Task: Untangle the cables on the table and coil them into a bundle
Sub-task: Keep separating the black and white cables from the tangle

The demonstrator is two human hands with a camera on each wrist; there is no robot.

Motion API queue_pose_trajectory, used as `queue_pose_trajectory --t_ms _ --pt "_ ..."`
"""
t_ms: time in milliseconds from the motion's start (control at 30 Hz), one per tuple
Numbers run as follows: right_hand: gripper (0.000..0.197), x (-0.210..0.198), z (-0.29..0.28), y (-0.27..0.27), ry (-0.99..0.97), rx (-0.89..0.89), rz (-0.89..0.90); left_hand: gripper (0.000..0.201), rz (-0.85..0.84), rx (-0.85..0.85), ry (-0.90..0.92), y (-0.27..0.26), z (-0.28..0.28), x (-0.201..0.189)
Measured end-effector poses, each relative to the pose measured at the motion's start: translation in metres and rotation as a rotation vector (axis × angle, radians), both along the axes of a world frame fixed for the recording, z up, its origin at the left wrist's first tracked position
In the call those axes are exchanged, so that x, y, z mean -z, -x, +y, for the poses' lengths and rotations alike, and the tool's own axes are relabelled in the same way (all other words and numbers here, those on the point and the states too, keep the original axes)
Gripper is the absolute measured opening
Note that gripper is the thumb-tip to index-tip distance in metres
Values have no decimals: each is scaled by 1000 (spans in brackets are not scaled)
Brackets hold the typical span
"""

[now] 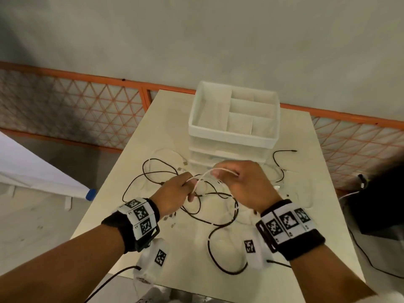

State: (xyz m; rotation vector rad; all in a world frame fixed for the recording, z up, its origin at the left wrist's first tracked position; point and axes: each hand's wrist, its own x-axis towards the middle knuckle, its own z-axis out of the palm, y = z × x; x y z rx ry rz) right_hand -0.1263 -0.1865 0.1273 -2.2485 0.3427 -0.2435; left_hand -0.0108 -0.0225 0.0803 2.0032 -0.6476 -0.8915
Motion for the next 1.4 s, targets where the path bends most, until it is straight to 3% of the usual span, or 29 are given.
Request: queue_pose_trajectory --t_ms 167,267,367,467,533,567,633,767,900,933,1033,1133,1300,1400 --pt "9 -29 -68 14 -43 598 -232 30 -191 -1 -135 -39 28 2" --pt "19 -13 -91 25 71 793 -115 29 -248 -36 -160 -58 38 -8" --pt "36 -5 -74 26 271 731 65 31 -168 -52 -55 -59 31 -31" --pt "54 -16 -24 9 222 430 -64 31 -92 34 51 -48 11 -61" --pt "48 -20 12 -7 298 181 -45 29 5 100 140 -39 -3 -77" --pt "38 -20 23 -13 363 148 -57 29 73 110 183 -36 -8 -83" --pt "15 -21 23 -21 372 243 -115 28 202 101 242 -33 -12 -90" --pt "18 -34 2 -15 341 366 -182 25 345 57 297 -39 -5 -88" --pt "7 -47 -12 -13 224 507 -313 25 316 37 262 -40 -3 -81" --pt "5 -50 -12 -13 207 481 -316 25 320 32 256 -39 -3 -80" --pt "33 -47 3 -18 278 216 -251 21 351 36 280 -38 -6 -82" --pt "29 -29 25 -31 377 113 -284 14 403 80 334 -36 -11 -89" --pt "5 -46 11 -34 292 266 -373 13 277 130 310 -44 -6 -90" --pt "7 -64 -12 -30 166 463 -438 16 176 96 258 -54 0 -82"
